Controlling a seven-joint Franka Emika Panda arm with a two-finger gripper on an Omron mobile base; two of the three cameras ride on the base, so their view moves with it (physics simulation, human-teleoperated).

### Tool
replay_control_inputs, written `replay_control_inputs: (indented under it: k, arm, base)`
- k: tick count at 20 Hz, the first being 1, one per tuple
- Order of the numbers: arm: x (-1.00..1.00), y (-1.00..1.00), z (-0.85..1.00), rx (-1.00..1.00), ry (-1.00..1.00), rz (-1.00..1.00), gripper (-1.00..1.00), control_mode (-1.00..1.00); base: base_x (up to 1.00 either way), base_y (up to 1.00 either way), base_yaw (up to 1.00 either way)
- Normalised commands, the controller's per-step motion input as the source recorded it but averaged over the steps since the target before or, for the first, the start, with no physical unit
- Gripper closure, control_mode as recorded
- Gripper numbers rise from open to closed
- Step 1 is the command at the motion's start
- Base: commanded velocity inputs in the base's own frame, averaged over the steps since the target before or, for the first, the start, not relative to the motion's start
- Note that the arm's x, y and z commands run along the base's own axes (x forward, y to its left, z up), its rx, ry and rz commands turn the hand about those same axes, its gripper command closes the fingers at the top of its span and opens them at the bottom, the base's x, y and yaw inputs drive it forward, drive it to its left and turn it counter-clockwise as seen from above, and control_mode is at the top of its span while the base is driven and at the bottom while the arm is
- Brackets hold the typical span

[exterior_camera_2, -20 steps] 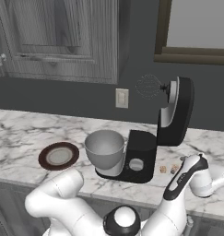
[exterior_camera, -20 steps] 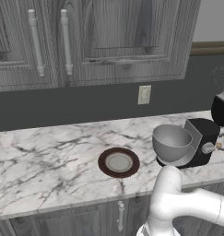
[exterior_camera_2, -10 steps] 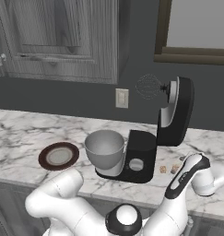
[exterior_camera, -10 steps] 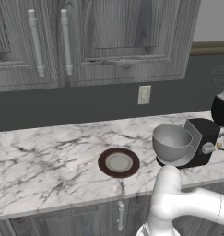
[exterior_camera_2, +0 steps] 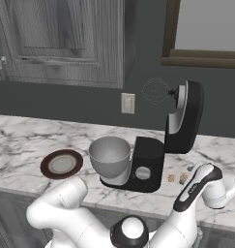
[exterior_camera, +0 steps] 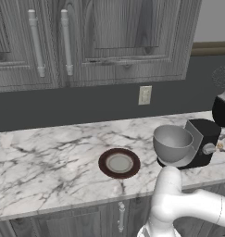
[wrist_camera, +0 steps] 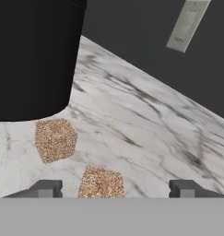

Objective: Add butter and sugar cubes to the stand mixer bowl and then turn on the stand mixer to begin making frosting.

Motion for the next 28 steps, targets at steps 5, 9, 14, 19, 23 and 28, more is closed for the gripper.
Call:
replay_control_inputs:
  k: [5, 9, 14, 19, 23, 28]
  arm:
    - [-0.08, 0.07, -0.33, 0.00, 0.00, 0.00, -1.00, -1.00]
    - [0.00, 0.13, -0.33, 0.00, 0.00, 0.00, -1.00, -1.00]
    - [-0.01, 0.13, -0.38, 0.00, 0.00, 0.00, 1.00, -1.00]
    - [0.00, 0.07, -0.34, 0.00, 0.00, 0.00, 1.00, -1.00]
    - [-0.01, 0.09, -0.29, 0.00, 0.00, 0.00, 1.00, -1.00]
    - [-0.28, 0.01, -0.02, 0.00, 0.00, 0.00, 1.00, -1.00]
  base:
    - [0.00, 0.00, 0.00]
    - [0.00, 0.00, 0.00]
    - [0.00, 0.00, 0.00]
    - [0.00, 0.00, 0.00]
    - [0.00, 0.00, 0.00]
    - [0.00, 0.00, 0.00]
